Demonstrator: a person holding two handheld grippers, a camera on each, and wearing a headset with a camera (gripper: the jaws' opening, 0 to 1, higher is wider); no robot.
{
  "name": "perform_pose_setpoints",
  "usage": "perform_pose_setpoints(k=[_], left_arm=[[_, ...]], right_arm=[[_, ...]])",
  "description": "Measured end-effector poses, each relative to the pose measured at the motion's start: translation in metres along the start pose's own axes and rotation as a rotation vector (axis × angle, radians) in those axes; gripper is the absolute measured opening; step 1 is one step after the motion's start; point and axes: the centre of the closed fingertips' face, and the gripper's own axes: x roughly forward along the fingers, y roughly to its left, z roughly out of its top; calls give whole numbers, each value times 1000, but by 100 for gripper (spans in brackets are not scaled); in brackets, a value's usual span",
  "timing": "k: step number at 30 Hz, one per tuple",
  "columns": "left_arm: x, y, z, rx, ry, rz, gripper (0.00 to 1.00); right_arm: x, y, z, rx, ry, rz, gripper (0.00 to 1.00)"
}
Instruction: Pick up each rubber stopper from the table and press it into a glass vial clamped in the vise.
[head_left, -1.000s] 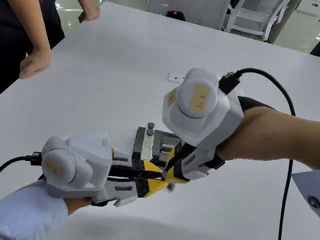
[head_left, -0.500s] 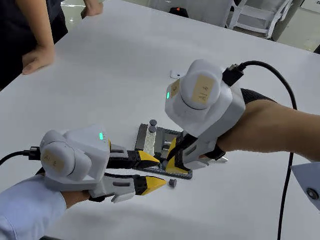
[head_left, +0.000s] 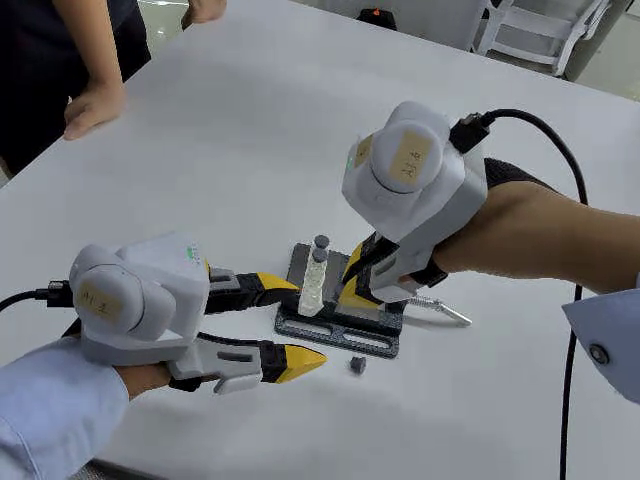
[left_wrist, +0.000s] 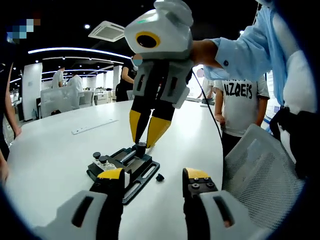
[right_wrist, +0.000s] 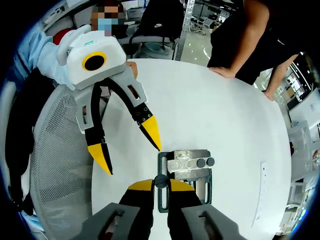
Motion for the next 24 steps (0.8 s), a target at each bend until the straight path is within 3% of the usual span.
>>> perform_pose_setpoints(k=[12,24], left_arm=[[-4,9,-4,-57,-11,38,61],[-5,11,-7,-92,-12,44,68]], right_arm=[[22,-29,4,-20,-3,-45,6],[44,-48,-1,-28,13,-54,6]])
